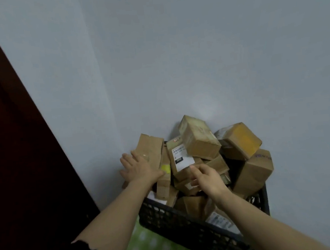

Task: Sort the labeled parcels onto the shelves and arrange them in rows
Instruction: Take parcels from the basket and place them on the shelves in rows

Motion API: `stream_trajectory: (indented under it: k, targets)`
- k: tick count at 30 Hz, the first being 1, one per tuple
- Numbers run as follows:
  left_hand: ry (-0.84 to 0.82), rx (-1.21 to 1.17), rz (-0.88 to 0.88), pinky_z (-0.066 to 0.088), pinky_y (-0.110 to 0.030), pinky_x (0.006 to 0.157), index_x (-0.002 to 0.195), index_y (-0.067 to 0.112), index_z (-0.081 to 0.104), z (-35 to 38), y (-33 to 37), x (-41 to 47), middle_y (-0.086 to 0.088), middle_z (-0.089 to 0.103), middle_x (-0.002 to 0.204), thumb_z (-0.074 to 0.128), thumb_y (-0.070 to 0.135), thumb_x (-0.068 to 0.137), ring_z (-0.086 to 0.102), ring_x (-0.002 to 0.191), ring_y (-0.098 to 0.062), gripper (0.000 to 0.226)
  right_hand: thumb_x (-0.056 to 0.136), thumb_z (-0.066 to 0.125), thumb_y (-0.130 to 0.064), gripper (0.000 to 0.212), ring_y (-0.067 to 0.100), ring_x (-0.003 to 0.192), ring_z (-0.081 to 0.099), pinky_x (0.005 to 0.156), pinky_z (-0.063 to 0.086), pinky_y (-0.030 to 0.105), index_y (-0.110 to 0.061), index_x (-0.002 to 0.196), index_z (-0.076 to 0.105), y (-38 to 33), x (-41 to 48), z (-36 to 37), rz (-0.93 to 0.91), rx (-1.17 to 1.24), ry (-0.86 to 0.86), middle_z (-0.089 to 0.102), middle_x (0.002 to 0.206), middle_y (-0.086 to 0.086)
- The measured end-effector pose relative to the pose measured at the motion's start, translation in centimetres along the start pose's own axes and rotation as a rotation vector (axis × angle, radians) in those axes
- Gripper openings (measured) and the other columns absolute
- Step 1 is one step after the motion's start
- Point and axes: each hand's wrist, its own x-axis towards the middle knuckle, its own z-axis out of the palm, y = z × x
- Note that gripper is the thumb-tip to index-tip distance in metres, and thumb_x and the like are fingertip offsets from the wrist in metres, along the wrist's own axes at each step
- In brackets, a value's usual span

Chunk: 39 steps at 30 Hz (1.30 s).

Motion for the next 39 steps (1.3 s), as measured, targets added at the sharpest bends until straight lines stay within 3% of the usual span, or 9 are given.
stream_trajectory:
  k: [3,9,12,18,21,23,27,32,39]
  targets:
    - [-0.089,-0.076,-0.026,0.015,-0.051,0.115,0.145,0.001,-0.023,1.3,0.3,1.9,-0.022,-0.018,0.154,0.076,0.063,0.064,-0.012,0.144,-0.037,0.142,0.096,0.052,-0.029,0.019,0.012,0.075,0.059,0.062,0.046,0.020,-0.014,0.103,0.061,-0.2,1.8,0.6,-0.017,-0.051,0.003,0.063,0.090,0.001]
    - [0.036,-0.288,-0.088,0.028,-0.045,0.110,0.146,0.000,-0.018,1.3,-1.5,2.2,-0.021,0.005,0.151,0.079,0.050,0.065,0.008,0.140,-0.038,0.135,0.094,0.055,-0.028,0.010,0.023,0.090,0.063,0.088,0.052,0.041,-0.020,0.094,0.060,0.7,3.1,1.5,0.011,-0.081,-0.011,0.065,0.092,0.003]
    - [0.054,-0.470,-0.150,0.021,-0.043,0.113,0.149,0.003,-0.014,-0.9,-3.5,1.3,-0.023,0.006,0.153,0.076,0.048,0.071,0.008,0.142,-0.038,0.127,0.095,0.055,-0.023,0.009,0.021,0.081,0.063,0.074,0.053,0.033,-0.018,0.090,0.060,0.0,2.6,1.9,0.001,-0.041,-0.050,0.065,0.087,0.003]
    - [0.015,-1.043,-0.114,0.049,-0.040,0.096,0.129,0.013,0.041,-6.1,-9.1,-6.3,-0.011,0.054,0.128,0.077,0.046,0.046,0.056,0.111,-0.024,0.097,0.090,0.062,-0.031,0.032,0.020,0.080,0.063,0.077,0.051,0.038,-0.006,0.111,0.062,-2.0,-0.2,3.7,-0.024,0.136,-0.241,0.066,0.092,0.009]
    - [0.029,-1.248,-0.132,0.045,-0.032,0.093,0.126,0.015,0.037,-7.9,-12.1,-12.0,0.000,0.055,0.115,0.073,0.017,0.077,0.054,0.096,-0.011,0.061,0.078,0.070,-0.049,0.067,0.022,0.095,0.066,0.076,0.052,0.033,-0.007,0.127,0.055,-3.6,-3.0,5.7,-0.043,0.245,-0.413,0.064,0.113,0.011]
    - [0.076,-1.278,-0.173,0.041,-0.033,0.103,0.151,0.013,0.017,-9.1,-14.6,-15.5,-0.004,0.043,0.140,0.076,0.021,0.075,0.049,0.114,-0.017,0.096,0.077,0.069,-0.050,0.073,0.024,0.104,0.062,0.082,0.053,0.036,-0.011,0.136,0.047,-5.2,-6.0,7.4,-0.064,0.312,-0.521,0.057,0.126,0.011]
    - [0.367,-0.739,-0.302,0.025,-0.033,0.112,0.152,0.011,-0.006,-11.7,-19.1,-22.9,-0.006,0.013,0.153,0.082,0.045,0.051,0.019,0.141,-0.023,0.139,0.078,0.068,-0.052,0.083,0.023,0.136,0.035,0.104,0.036,0.039,-0.023,0.147,0.031,-8.1,-12.6,11.8,-0.281,0.146,-0.562,0.030,0.151,0.005]
    - [0.661,-0.197,-0.309,0.036,-0.036,0.107,0.148,0.010,-0.021,-13.5,-23.8,-30.2,-0.004,0.001,0.150,0.080,0.045,0.063,0.005,0.141,-0.024,0.137,0.077,0.074,-0.043,0.082,0.023,0.122,0.050,0.103,0.040,0.040,-0.021,0.144,0.033,-10.9,-23.2,17.5,-0.178,0.361,-0.743,0.048,0.137,0.007]
    - [0.770,0.515,0.025,0.048,-0.043,0.098,0.143,0.000,0.028,-14.6,-30.3,-36.7,-0.018,0.047,0.129,0.087,0.044,0.041,0.052,0.116,-0.033,0.126,0.016,0.087,-0.061,0.134,0.031,0.115,0.052,0.090,0.044,0.059,-0.025,0.135,0.040,-14.0,-32.6,22.7,0.096,0.517,-0.984,0.058,0.124,0.006]
